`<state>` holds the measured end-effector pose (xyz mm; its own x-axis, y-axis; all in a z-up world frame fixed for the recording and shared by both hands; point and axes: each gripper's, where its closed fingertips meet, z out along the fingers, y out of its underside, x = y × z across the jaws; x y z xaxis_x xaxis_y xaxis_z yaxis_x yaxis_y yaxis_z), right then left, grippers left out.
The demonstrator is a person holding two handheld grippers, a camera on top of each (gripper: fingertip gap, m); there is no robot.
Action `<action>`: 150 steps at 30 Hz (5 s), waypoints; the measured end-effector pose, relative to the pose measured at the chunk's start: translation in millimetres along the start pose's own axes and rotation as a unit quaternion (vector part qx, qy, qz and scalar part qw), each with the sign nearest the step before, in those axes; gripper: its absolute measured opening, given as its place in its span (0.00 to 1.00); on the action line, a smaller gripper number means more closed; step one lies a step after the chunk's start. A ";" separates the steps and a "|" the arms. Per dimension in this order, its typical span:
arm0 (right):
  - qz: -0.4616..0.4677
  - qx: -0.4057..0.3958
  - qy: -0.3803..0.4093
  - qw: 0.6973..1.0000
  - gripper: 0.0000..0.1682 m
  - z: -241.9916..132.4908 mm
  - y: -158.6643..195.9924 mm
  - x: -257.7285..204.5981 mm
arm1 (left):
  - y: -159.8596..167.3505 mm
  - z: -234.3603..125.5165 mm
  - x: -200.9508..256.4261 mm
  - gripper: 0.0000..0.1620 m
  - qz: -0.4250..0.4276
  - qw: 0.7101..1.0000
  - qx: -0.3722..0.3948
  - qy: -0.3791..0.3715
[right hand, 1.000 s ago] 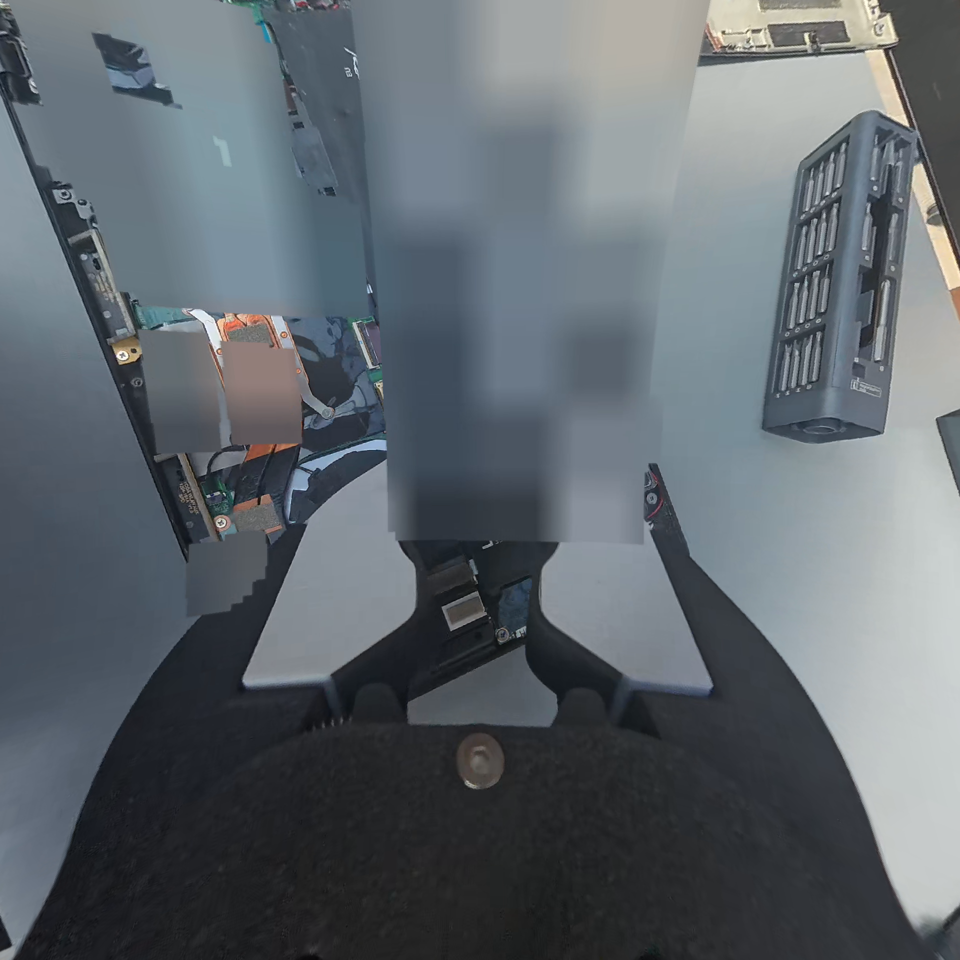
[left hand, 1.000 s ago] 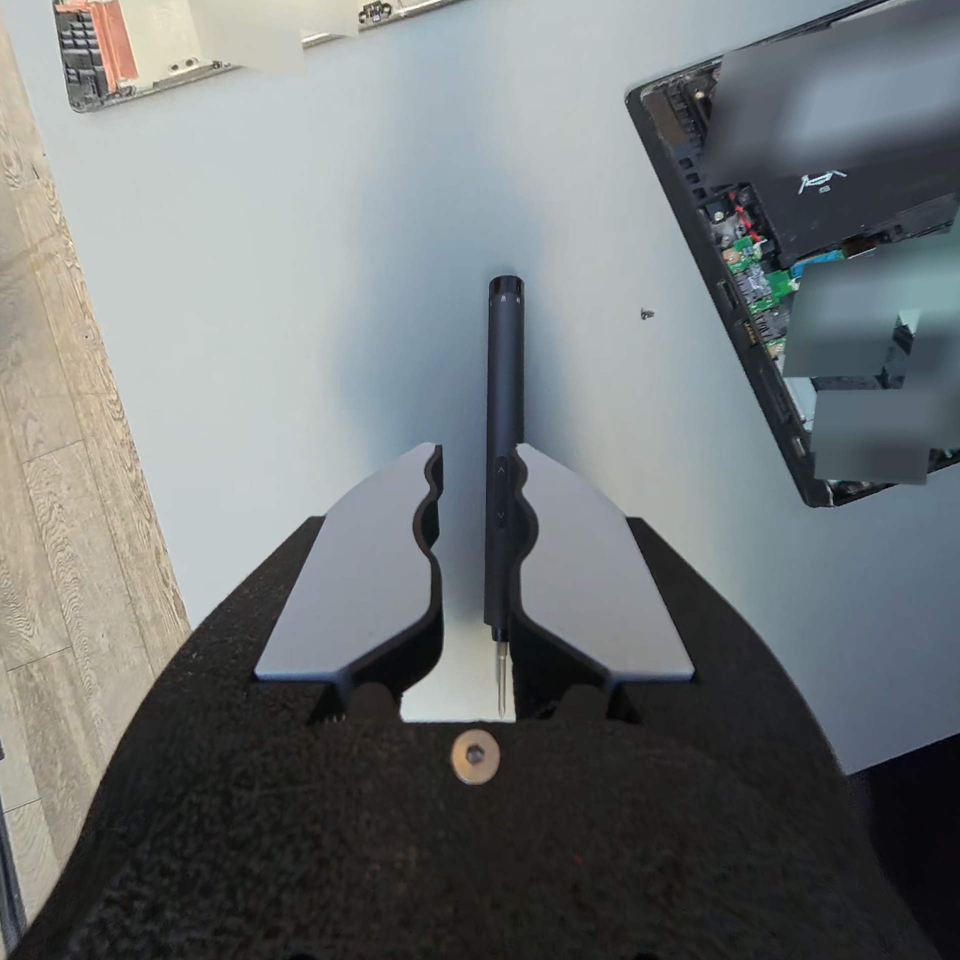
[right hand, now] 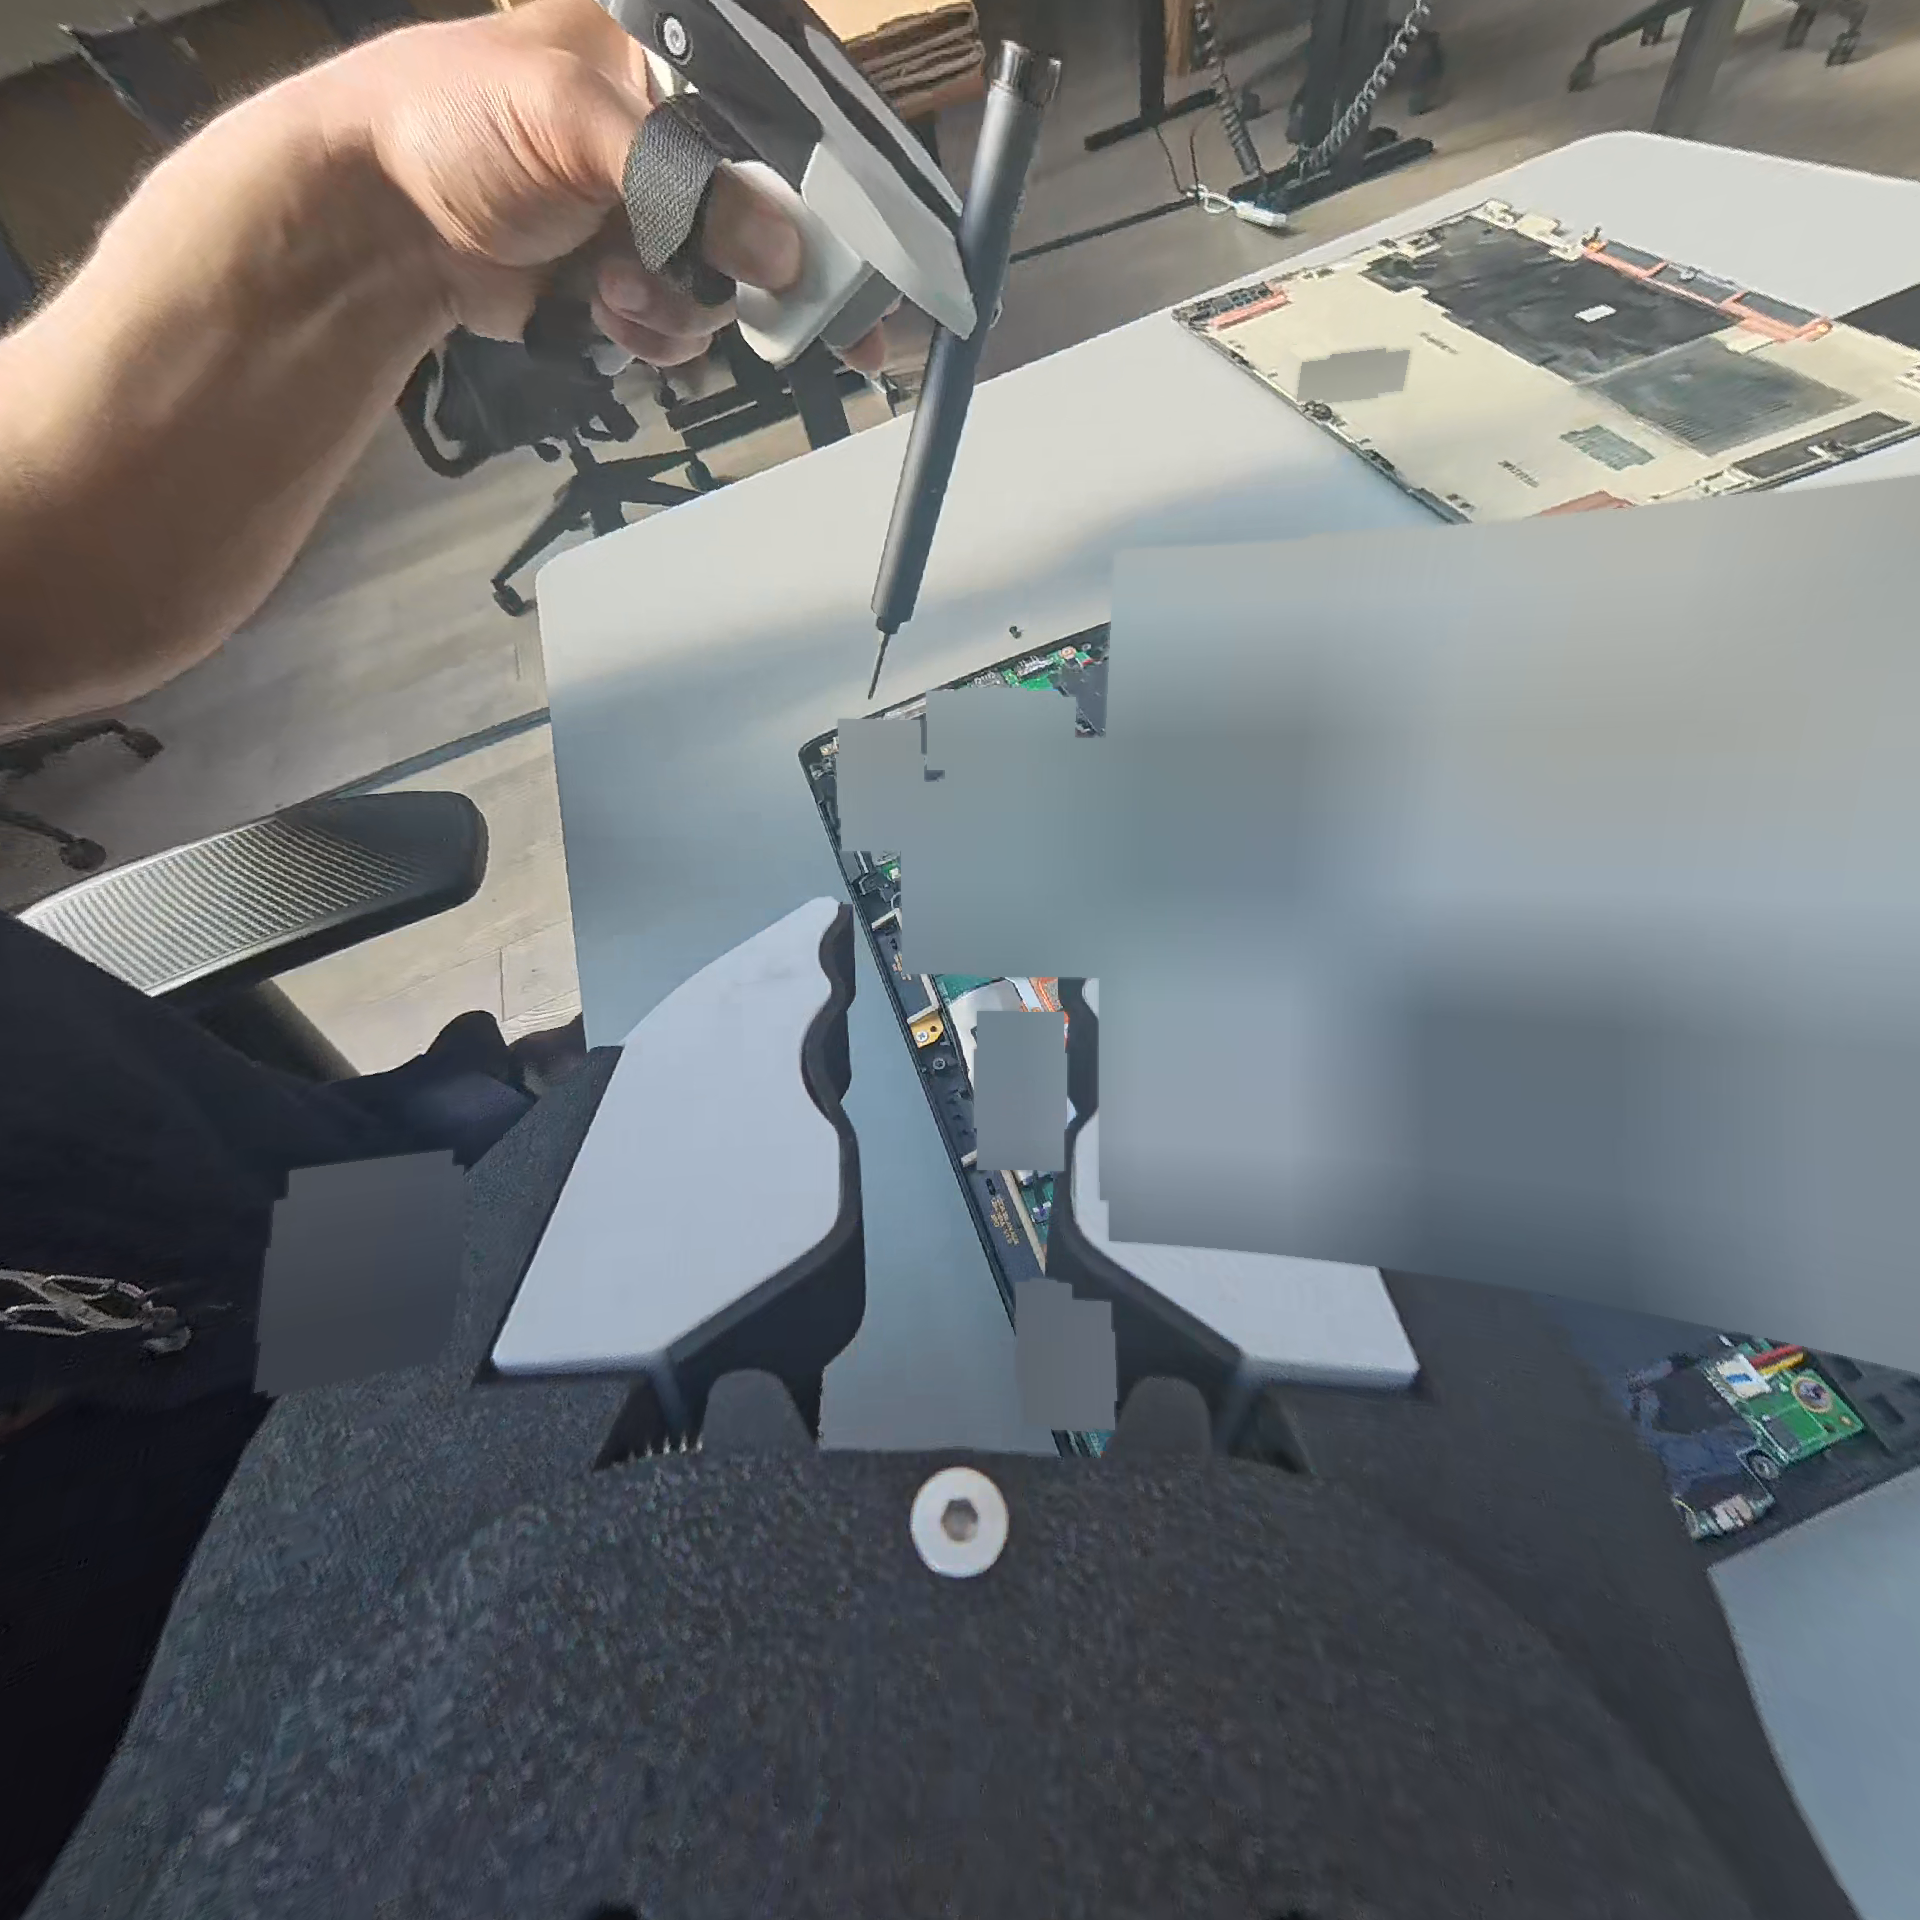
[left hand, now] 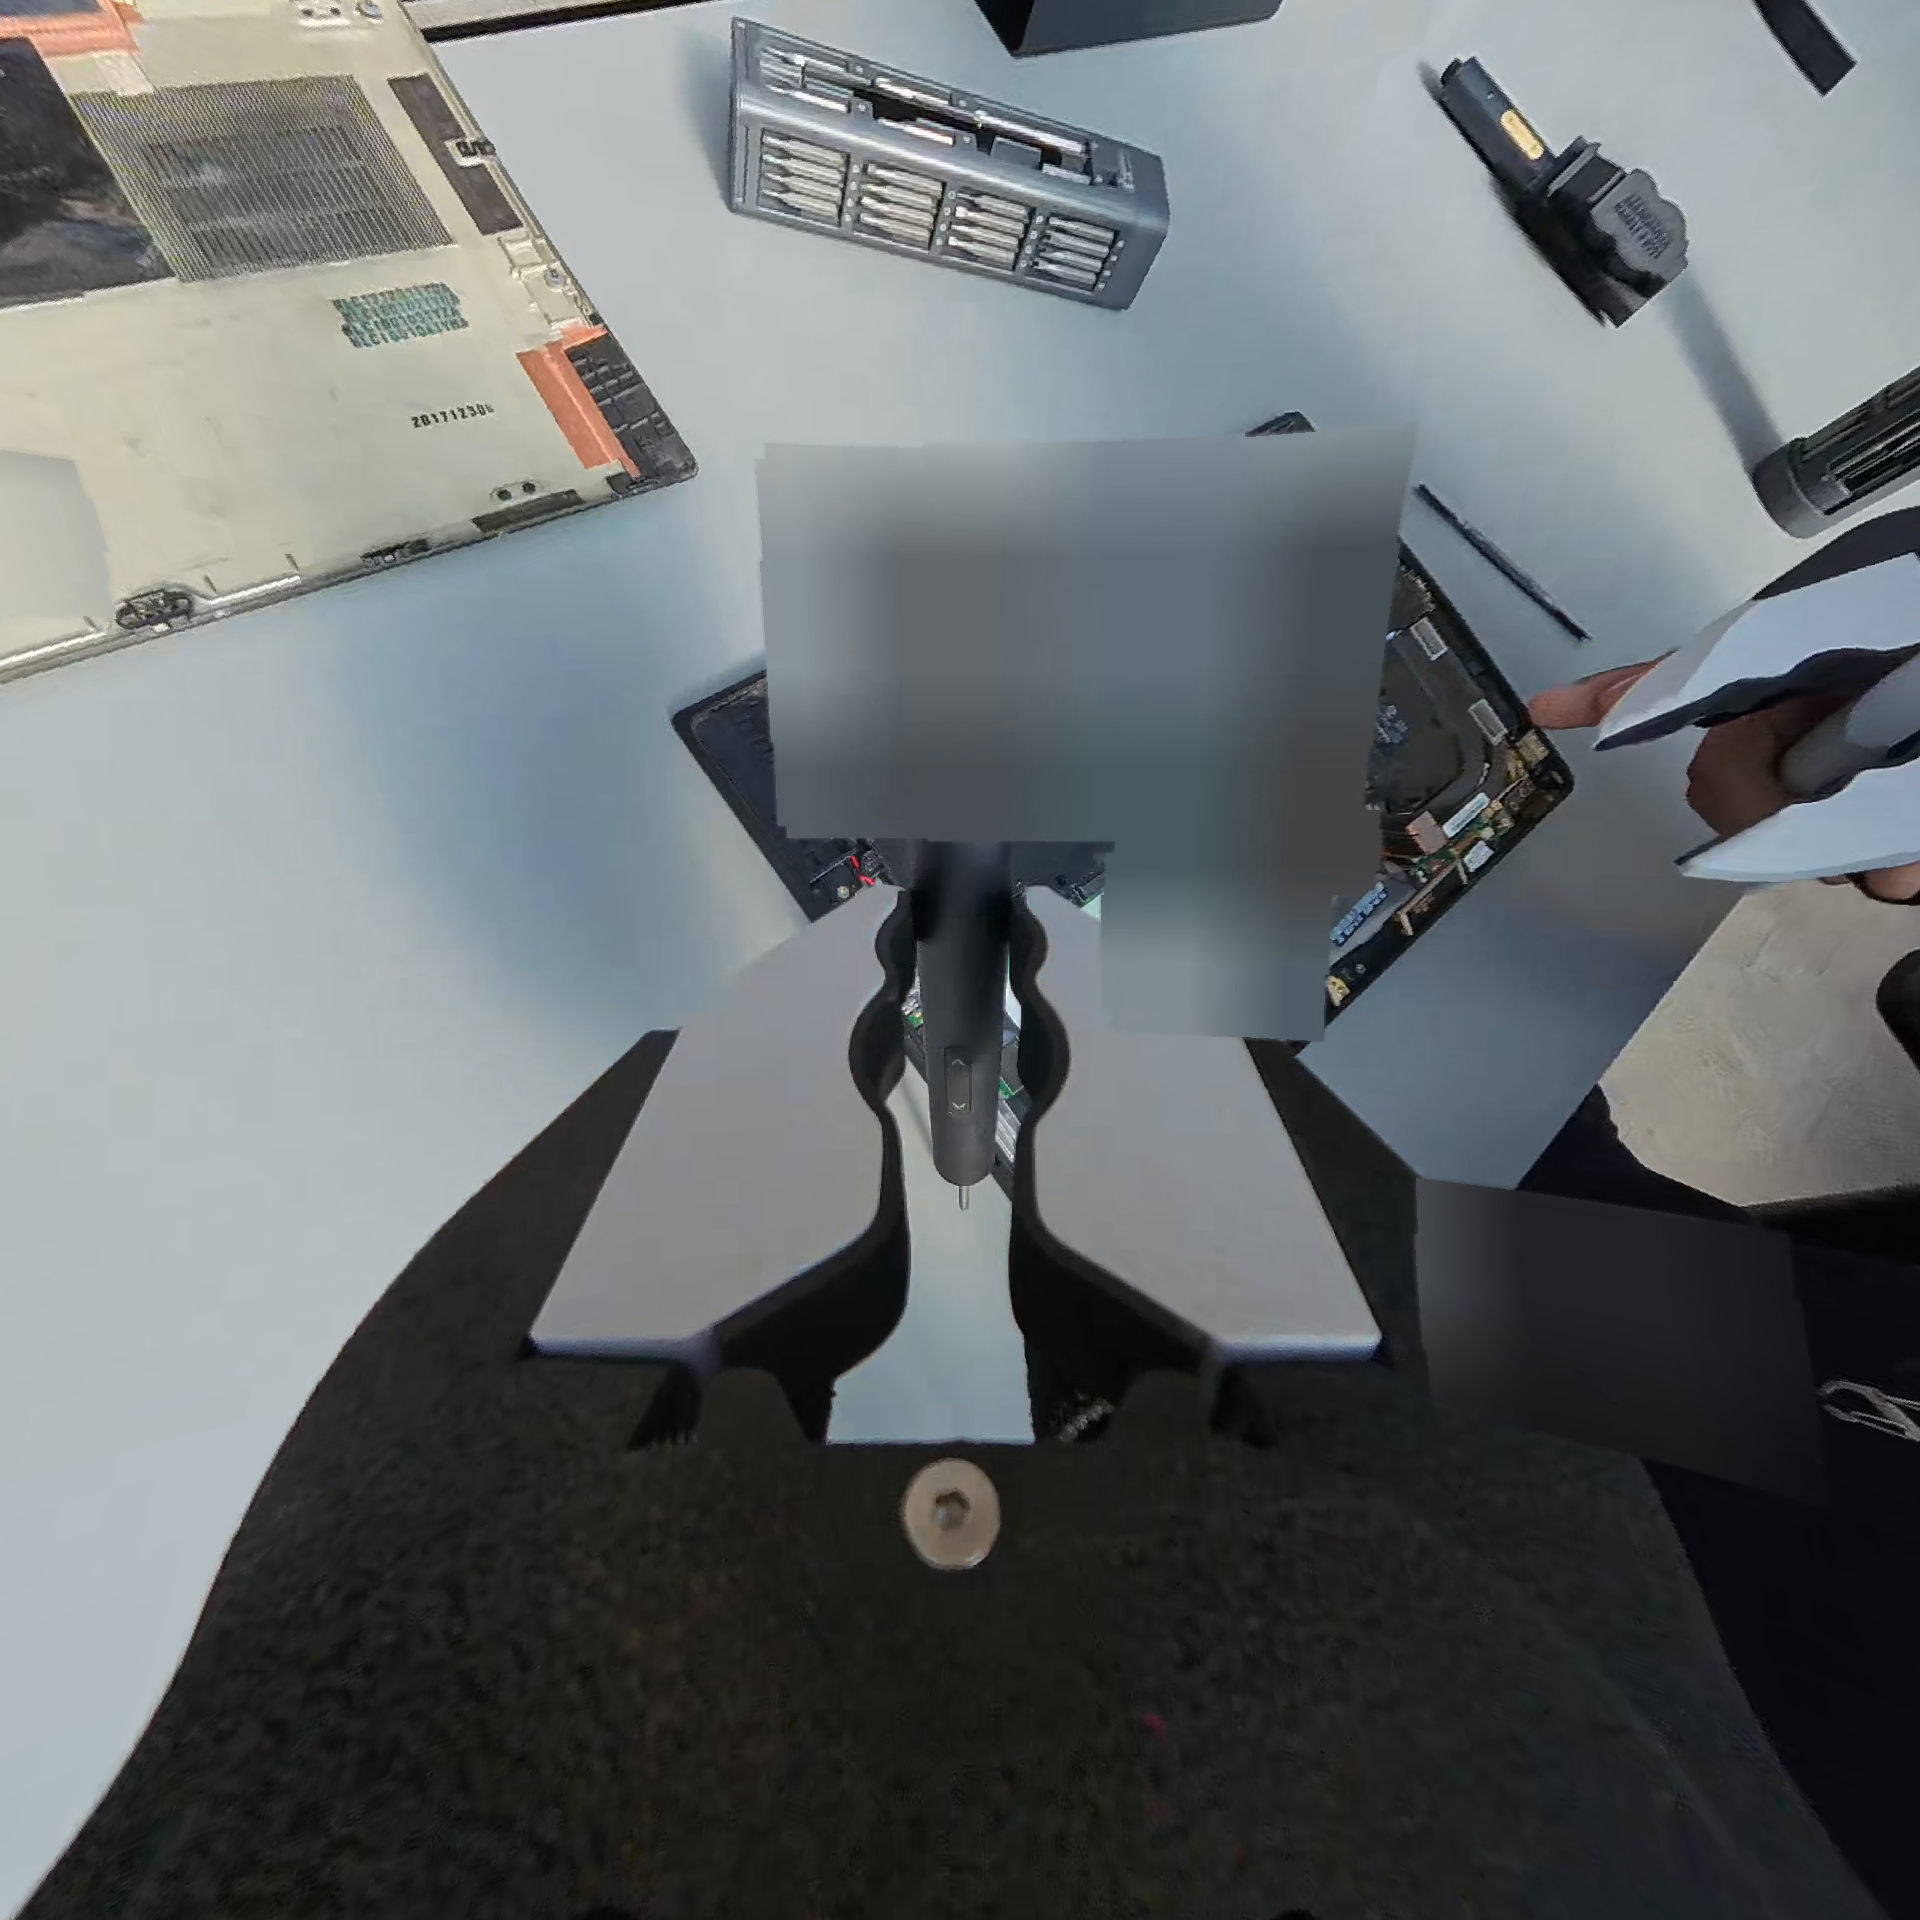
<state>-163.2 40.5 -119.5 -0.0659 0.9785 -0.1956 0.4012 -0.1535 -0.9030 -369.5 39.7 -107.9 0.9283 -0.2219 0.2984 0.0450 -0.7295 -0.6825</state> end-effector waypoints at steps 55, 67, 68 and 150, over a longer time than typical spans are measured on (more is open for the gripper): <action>-0.110 0.088 -0.157 0.977 0.10 -49.8 -54.2 8.6 | -91.5 51.2 274.6 0.13 0.330 0.748 0.004 0.576; -0.121 0.052 0.034 0.991 0.10 -31.3 -26.0 71.9 | -105.5 95.8 176.3 0.16 0.265 0.908 0.097 0.308; -0.136 0.048 0.047 0.988 0.10 -30.0 -24.8 72.4 | -100.5 94.5 173.4 0.16 0.271 0.913 0.108 0.286; -0.015 0.075 0.069 0.995 0.11 8.9 -12.1 95.1 | -17.8 101.2 114.1 0.21 0.192 0.973 0.115 0.048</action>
<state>-182.4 134.2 -130.6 0.0534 0.9910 -0.1226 0.2589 -0.1324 -0.9568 -227.0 92.9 -129.2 0.8543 -0.5178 0.0454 -0.2071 -0.4194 -0.8839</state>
